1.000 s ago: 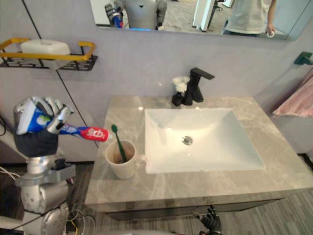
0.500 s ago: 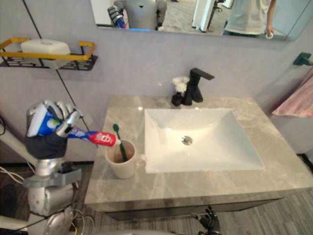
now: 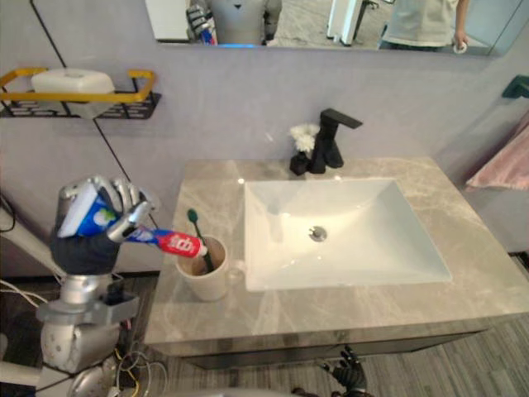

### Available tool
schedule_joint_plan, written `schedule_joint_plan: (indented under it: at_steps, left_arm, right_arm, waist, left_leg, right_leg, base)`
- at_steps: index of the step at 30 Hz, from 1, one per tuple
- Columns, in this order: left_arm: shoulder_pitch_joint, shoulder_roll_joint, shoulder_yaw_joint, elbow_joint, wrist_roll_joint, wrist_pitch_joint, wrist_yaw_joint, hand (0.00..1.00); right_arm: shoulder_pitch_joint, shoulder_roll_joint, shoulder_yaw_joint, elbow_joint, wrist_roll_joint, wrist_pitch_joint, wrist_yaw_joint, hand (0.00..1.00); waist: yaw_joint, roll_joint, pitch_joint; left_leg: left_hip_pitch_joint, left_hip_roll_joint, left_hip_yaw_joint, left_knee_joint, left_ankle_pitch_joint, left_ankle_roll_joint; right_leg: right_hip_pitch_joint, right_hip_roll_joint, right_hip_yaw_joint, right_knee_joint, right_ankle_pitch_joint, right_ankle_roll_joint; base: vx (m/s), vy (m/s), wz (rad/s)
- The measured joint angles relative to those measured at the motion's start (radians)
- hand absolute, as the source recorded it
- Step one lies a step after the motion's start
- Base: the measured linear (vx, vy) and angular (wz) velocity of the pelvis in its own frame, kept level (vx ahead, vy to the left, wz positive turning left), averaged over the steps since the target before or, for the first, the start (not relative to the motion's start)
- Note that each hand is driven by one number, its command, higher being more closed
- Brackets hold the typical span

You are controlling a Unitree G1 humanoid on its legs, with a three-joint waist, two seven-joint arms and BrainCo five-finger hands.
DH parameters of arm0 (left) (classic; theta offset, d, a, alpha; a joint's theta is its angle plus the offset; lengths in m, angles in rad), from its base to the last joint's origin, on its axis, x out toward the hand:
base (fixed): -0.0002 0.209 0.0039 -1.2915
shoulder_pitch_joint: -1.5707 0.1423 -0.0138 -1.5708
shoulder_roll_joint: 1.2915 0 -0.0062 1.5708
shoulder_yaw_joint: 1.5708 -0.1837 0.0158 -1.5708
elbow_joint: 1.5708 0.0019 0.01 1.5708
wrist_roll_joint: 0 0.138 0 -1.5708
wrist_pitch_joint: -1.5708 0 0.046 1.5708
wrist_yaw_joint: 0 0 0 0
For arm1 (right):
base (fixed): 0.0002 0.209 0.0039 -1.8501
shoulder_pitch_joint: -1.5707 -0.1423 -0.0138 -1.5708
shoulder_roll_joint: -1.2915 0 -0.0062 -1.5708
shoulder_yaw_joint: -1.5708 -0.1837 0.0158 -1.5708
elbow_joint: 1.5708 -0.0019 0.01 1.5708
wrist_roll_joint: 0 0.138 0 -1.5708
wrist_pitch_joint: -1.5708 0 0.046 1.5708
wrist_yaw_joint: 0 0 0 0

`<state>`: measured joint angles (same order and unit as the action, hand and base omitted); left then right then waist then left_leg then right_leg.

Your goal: Organize washtable

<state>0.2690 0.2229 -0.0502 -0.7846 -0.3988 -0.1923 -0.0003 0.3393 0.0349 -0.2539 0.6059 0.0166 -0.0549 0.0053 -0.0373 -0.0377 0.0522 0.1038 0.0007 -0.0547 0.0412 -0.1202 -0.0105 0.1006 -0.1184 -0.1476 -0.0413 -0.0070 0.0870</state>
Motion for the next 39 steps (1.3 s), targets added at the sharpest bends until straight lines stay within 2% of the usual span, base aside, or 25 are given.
schedule_joint_plan:
  at_steps: [9,10,20,24,29,36,39]
  left_arm:
    - [0.046,0.038,-0.02,0.0,0.023,0.022,-0.021,1.0]
    - [0.047,0.038,-0.025,0.001,0.026,0.023,-0.022,0.0]
    - [0.059,0.037,-0.032,0.03,0.063,0.029,-0.022,0.0]
    - [0.059,0.036,-0.035,0.076,0.066,0.031,-0.021,0.0]
    - [0.059,0.034,-0.034,0.076,0.057,0.03,-0.019,0.0]
    - [0.057,0.013,-0.011,0.071,0.058,0.028,0.024,0.0]
    - [0.057,0.003,0.034,0.042,0.058,0.024,0.038,0.0]
  right_arm:
    - [0.002,-0.004,0.026,-0.001,-0.019,0.0,0.0,0.0]
    - [0.003,-0.004,0.027,-0.001,-0.019,0.0,0.001,0.0]
    - [-0.016,-0.015,-0.006,0.031,-0.021,-0.002,0.04,0.0]
    - [-0.044,-0.049,-0.028,0.06,-0.016,0.001,0.015,0.0]
    - [-0.059,-0.046,-0.029,0.077,-0.015,0.006,0.01,0.0]
    - [-0.058,-0.042,-0.028,0.076,-0.014,0.006,0.01,0.0]
    - [-0.055,-0.042,-0.029,0.076,-0.014,0.006,0.01,0.0]
  waist:
    - [0.0,0.001,0.002]
    - [-0.001,0.001,0.002]
    - [0.006,-0.002,0.015]
    - [0.01,-0.002,0.017]
    - [0.015,-0.001,0.017]
    - [0.018,-0.003,0.016]
    - [0.022,-0.005,0.016]
  left_leg:
    - [0.002,0.0,0.003,0.0,0.0,0.0]
    - [0.003,0.0,0.003,0.0,0.0,0.0]
    - [0.008,0.0,0.007,-0.002,0.0,0.0]
    - [0.006,-0.001,0.003,-0.003,0.0,0.0]
    - [0.01,-0.001,0.001,-0.001,0.0,0.0]
    - [-0.003,-0.003,-0.014,0.0,0.0,0.0]
    - [-0.005,-0.003,-0.02,0.0,0.0,0.0]
  right_leg:
    - [0.0,0.0,0.009,0.0,0.0,0.0]
    - [0.0,0.0,0.009,0.0,0.0,0.0]
    - [0.002,0.0,0.011,0.001,0.0,0.0]
    - [0.002,-0.001,0.007,0.001,0.0,0.0]
    - [0.001,-0.001,0.007,0.001,0.0,0.0]
    - [0.002,-0.002,-0.012,0.001,-0.001,0.002]
    - [0.002,-0.002,-0.017,0.001,-0.003,0.002]
  base:
    - [0.0,0.0,0.0]
    - [0.0,0.0,0.0]
    - [0.0,0.0,0.0]
    - [0.0,0.0,0.02]
    - [0.0,0.0,0.0]
    - [0.0,-0.002,0.05]
    - [0.0,-0.017,0.06]
